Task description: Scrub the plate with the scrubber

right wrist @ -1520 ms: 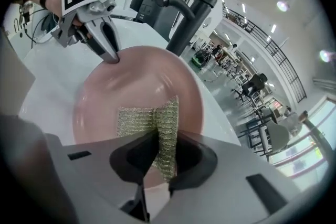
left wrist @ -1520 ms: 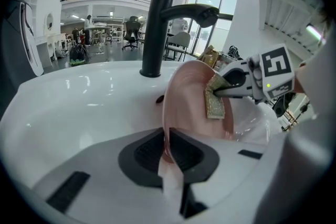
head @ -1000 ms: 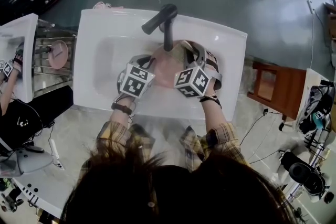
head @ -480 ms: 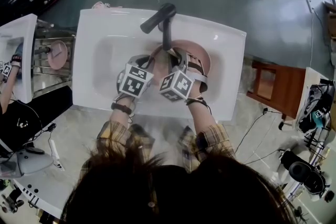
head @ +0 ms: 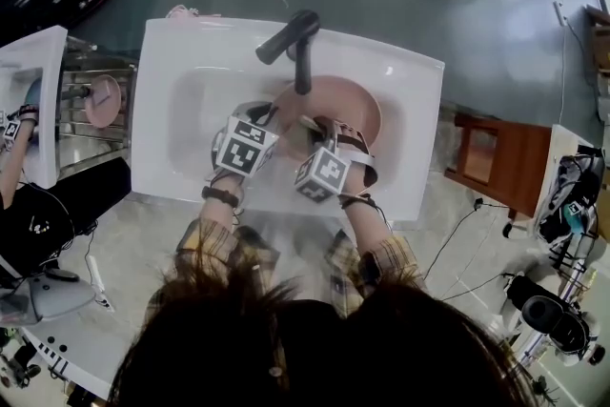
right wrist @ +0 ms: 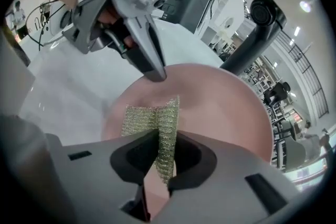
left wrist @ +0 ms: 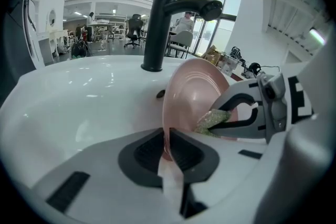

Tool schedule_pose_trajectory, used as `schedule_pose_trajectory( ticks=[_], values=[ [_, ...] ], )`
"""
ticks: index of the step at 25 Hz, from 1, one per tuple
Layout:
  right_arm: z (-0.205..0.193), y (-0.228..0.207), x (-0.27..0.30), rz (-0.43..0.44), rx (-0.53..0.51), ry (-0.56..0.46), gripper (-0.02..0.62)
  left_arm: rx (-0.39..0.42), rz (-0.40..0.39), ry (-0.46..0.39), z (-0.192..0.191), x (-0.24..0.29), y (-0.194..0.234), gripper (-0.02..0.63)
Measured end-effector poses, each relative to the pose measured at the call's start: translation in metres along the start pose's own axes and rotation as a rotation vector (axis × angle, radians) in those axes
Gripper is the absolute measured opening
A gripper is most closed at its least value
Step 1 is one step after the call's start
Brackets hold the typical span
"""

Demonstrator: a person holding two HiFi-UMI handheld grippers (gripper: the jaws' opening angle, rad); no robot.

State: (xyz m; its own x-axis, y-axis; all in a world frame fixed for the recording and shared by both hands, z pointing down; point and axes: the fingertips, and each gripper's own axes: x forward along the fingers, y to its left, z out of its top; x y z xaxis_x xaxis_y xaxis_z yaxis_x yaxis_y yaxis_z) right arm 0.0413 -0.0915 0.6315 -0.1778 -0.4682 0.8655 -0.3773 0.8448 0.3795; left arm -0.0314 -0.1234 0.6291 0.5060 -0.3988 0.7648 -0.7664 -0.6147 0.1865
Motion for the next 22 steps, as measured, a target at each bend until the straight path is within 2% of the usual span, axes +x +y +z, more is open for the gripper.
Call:
schedule_pose_trajectory(
  ticks=[4,11,14,16,19,22],
  values=[
    [-0.025,0.01,-0.003,0.047,0.007,0.053,0.075,-0.013,-0.013,0.002,0.0,-0.001,-0.002,0.031],
    [-0.049,-0.003,-0.011,0.025,0.049,0.098,0.077,0.001,-0.03,0.014,-0.002,0.002,-0.006,0.035],
    [-0.044,-0.005,-0.019,0.025,0.065,0.078,0.077,0.021,-0.024,0.009,-0.002,0.003,-0.005,0.046],
    [-0.037,-0.006,-0.025,0.028,0.078,0.053,0.077,0.004,-0.029,-0.001,-0.002,0.002,-0.004,0.047],
    [-0.029,-0.008,-0.036,0.028,0.105,0.024,0.077,-0.016,-0.028,-0.008,-0.001,-0.003,-0.001,0.091],
    [-0.025,-0.013,-0.047,0.021,0.143,-0.001,0.077,-0.018,-0.021,-0.014,0.002,-0.007,0.0,0.096]
  ],
)
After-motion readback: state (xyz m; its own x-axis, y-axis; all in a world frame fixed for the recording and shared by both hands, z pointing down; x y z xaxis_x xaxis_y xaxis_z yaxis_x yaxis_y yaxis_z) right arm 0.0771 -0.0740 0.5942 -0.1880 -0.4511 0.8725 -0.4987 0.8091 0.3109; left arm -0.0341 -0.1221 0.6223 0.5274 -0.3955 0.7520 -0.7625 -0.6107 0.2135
